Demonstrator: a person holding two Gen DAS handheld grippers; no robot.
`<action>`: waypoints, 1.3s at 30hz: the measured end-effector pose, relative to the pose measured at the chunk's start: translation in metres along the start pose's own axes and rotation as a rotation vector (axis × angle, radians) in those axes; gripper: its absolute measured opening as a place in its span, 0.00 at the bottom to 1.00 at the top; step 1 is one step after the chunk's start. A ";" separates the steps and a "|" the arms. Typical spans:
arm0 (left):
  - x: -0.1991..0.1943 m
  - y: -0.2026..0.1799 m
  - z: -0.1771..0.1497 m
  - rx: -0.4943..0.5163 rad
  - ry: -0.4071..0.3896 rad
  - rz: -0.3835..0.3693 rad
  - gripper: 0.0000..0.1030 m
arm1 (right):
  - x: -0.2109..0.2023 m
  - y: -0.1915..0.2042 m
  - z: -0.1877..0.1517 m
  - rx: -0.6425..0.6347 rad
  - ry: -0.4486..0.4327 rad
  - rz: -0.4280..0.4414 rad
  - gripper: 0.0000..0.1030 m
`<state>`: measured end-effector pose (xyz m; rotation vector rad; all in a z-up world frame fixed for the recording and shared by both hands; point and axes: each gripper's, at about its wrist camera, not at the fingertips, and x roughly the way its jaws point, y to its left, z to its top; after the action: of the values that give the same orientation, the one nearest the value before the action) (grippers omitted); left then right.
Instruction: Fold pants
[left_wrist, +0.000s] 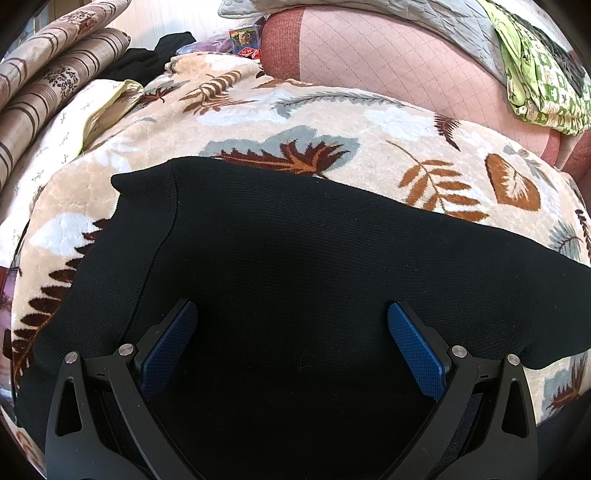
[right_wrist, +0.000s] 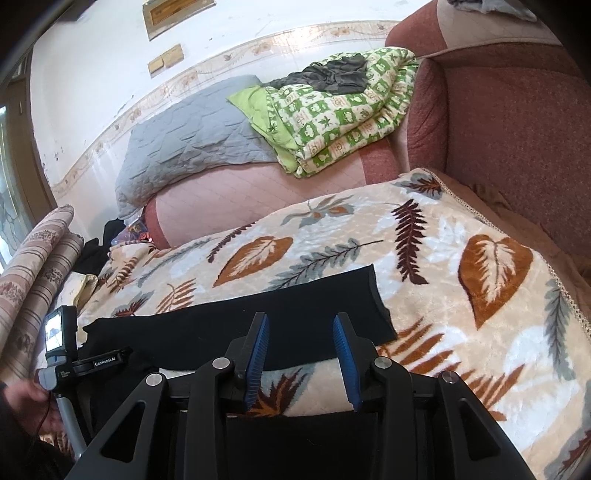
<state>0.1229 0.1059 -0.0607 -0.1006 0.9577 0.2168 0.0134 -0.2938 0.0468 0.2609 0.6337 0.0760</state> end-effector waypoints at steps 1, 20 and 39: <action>0.000 0.000 0.000 0.000 0.000 0.000 1.00 | -0.002 -0.002 0.000 0.002 -0.005 0.000 0.34; 0.000 0.000 0.000 0.001 -0.001 0.002 1.00 | 0.006 0.001 0.000 0.018 0.009 0.019 0.34; 0.002 -0.006 0.003 0.001 0.011 0.025 1.00 | 0.010 0.004 0.001 -0.009 0.010 -0.012 0.34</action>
<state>0.1276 0.1012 -0.0604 -0.0892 0.9704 0.2393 0.0217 -0.2886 0.0426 0.2481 0.6441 0.0691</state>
